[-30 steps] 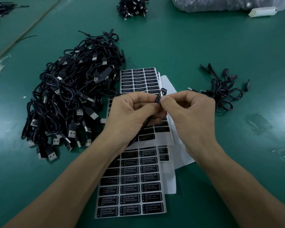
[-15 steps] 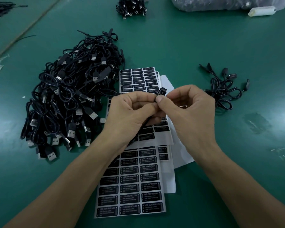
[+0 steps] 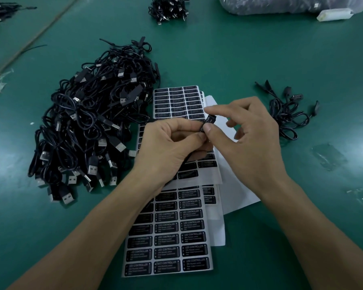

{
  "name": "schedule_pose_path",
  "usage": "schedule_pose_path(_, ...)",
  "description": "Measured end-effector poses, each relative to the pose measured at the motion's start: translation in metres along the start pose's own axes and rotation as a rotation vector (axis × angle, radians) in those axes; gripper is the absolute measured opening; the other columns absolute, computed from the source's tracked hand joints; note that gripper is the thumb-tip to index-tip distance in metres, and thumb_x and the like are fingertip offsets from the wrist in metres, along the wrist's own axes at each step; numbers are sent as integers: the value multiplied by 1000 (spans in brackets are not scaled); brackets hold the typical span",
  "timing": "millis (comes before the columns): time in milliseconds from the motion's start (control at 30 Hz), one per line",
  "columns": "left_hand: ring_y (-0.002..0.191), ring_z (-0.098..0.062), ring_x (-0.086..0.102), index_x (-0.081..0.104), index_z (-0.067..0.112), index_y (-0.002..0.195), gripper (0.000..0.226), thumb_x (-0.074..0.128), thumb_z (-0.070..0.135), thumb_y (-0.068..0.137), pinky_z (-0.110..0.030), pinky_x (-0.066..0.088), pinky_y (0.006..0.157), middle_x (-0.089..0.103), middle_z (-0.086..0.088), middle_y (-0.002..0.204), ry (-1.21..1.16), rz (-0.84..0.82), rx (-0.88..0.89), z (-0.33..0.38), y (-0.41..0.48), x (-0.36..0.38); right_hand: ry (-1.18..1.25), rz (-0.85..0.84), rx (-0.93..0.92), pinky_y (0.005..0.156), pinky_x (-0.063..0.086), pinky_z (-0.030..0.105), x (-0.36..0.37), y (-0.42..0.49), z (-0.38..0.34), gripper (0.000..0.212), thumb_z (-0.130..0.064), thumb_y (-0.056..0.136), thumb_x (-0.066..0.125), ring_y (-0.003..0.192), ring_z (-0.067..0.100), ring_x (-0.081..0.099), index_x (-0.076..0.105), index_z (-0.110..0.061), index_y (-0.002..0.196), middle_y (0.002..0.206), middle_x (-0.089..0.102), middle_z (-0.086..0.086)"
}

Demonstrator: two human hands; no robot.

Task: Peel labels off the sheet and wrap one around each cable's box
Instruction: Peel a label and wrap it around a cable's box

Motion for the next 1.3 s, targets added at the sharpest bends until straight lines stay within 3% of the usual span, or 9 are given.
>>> schedule_pose_path(167,76,-23,77,75,6,93,7,71,2,89,-25,59,64,77,-16,81,13,8,-15,0,0,0,-103,9,-90,78,34,5,-2,0,-3,21,-22,89,74,90,1,50,75,-25,109,98,50,-10)
schedule_pose_path(300,76,-23,77,76,9,89,8,72,2,88,-25,60,64,77,-16,81,13,17,-17,-1,1,0,21,4,-14,75,38,6,-2,1,-3,21,-19,84,78,87,-5,53,71,-35,96,95,51,-24)
schedule_pose_path(467,77,-23,77,79,17,82,20,71,0,89,-25,60,65,77,-15,82,19,5,-5,0,1,0,184,-20,139,68,44,12,-1,4,-1,27,-19,82,81,81,3,60,66,-42,85,93,63,-15)
schedule_pose_path(567,76,-22,77,80,18,81,21,71,0,89,-25,60,65,77,-14,81,22,9,-2,0,0,-1,189,-19,127,68,43,15,-1,4,-2,28,-18,82,80,81,5,61,66,-42,82,93,64,-14)
schedule_pose_path(667,77,-24,77,76,10,91,11,70,0,90,-26,60,65,77,-15,82,13,16,0,0,0,-1,110,8,21,66,43,12,-2,2,-9,32,-17,83,78,83,3,59,64,-46,82,91,60,-19)
schedule_pose_path(767,78,-24,77,75,8,93,7,71,3,90,-26,60,65,77,-15,83,3,31,-3,-1,1,-2,101,-2,-34,64,48,20,-1,1,-13,26,-14,84,76,85,7,62,68,-39,84,90,65,-18)
schedule_pose_path(900,78,-23,77,76,14,89,11,72,4,89,-25,60,65,78,-13,83,-8,32,9,-1,1,-2,188,-30,-19,63,47,16,1,1,-15,23,-8,86,73,79,8,65,71,-31,85,84,71,-15)
schedule_pose_path(1067,81,-24,77,77,15,88,14,71,2,89,-27,60,67,78,-13,85,-10,28,18,-1,2,-3,231,-72,31,63,46,11,1,1,-14,37,-5,85,73,77,3,65,66,-40,95,82,69,-13)
schedule_pose_path(1300,81,-23,77,76,12,93,13,70,1,89,-25,60,69,78,-14,87,-28,-1,-7,-3,3,-2,364,-47,162,63,49,21,4,2,-8,38,-7,84,71,74,8,63,51,-37,98,82,67,-6)
Point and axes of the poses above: each hand's wrist, its own y-axis towards the middle knuckle, its own x-axis out of the palm, z = x × y, the point moved 3 cm from there along y, towards the middle knuckle
